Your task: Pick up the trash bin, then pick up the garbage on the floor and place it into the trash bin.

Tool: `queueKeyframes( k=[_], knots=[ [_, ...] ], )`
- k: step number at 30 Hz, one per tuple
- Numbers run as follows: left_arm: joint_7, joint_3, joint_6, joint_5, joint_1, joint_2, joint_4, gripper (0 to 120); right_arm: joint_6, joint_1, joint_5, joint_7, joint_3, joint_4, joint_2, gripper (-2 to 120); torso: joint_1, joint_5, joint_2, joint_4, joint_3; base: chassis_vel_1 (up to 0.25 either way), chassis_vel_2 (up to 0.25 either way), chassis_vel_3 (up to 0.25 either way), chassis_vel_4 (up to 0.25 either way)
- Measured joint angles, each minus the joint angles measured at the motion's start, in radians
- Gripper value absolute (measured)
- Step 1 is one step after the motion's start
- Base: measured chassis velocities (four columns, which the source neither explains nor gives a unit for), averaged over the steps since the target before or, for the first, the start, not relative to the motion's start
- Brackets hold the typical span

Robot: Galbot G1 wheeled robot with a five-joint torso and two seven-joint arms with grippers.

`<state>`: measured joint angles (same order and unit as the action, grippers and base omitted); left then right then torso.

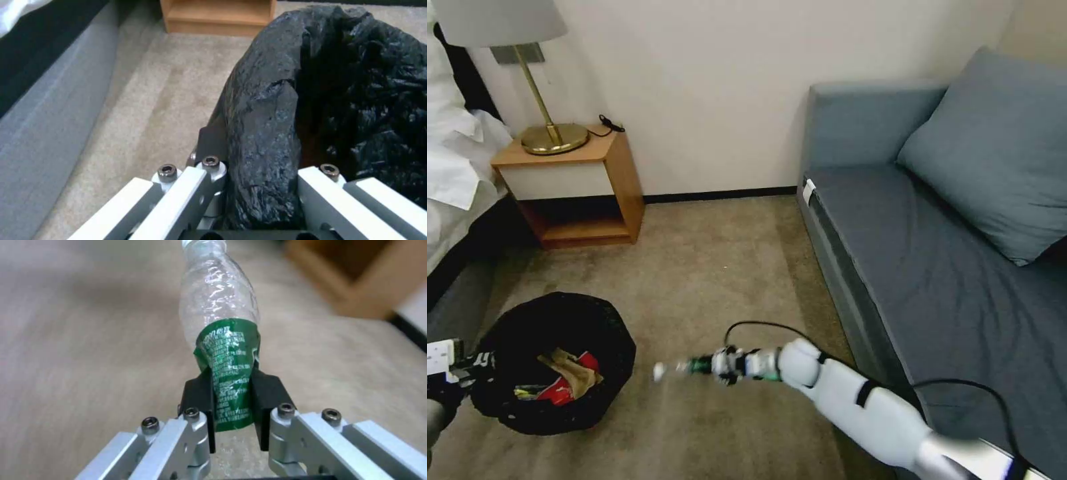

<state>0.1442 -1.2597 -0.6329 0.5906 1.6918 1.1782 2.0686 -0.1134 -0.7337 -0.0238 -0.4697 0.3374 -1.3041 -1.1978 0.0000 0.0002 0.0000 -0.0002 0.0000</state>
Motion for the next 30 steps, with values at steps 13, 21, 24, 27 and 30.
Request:
queueKeyframes(
  k=[13, 21, 24, 27, 30],
  knots=[
    [-0.002, 0.019, -0.002, -0.002, 0.002, 0.01, 0.007, 5, 0.253, 0.017, -0.498, 0.211, 0.055, -0.421, -0.022, 16, 0.0, -0.0003, 0.0, 0.0002, 0.0, 0.0, 0.0, 0.0, 0.0],
    [-0.002, 0.023, -0.001, -0.014, 0.027, 0.016, 0.032, 5, 0.299, 0.112, -0.539, 0.305, 0.239, -0.339, -0.237, 16, 0.0, -0.0004, 0.0, 0.0006, 0.0, 0.0, 0.0, 0.0, 0.0],
    [-0.001, 0.023, -0.001, -0.014, 0.027, 0.017, 0.036, 5, 0.3, 0.122, -0.528, 0.32, 0.264, -0.301, -0.288, 16, 0.0, -0.0005, 0.0, 0.0006, 0.0, 0.0, 0.0, 0.0, 0.0],
    [-0.001, 0.021, -0.001, -0.013, 0.027, 0.021, 0.038, 5, 0.3, 0.127, -0.508, 0.329, 0.283, -0.265, -0.312, 16, 0.0, -0.0006, 0.0, 0.0005, 0.0, 0.0, 0.0, 0.0, 0.0],
    [-0.001, 0.018, -0.001, -0.012, 0.029, 0.024, 0.04, 5, 0.299, 0.126, -0.502, 0.334, 0.289, -0.244, -0.321, 16, 0.0, -0.0005, 0.0, 0.0003, 0.0, 0.0, 0.0, 0.0, 0.0]
  ],
)
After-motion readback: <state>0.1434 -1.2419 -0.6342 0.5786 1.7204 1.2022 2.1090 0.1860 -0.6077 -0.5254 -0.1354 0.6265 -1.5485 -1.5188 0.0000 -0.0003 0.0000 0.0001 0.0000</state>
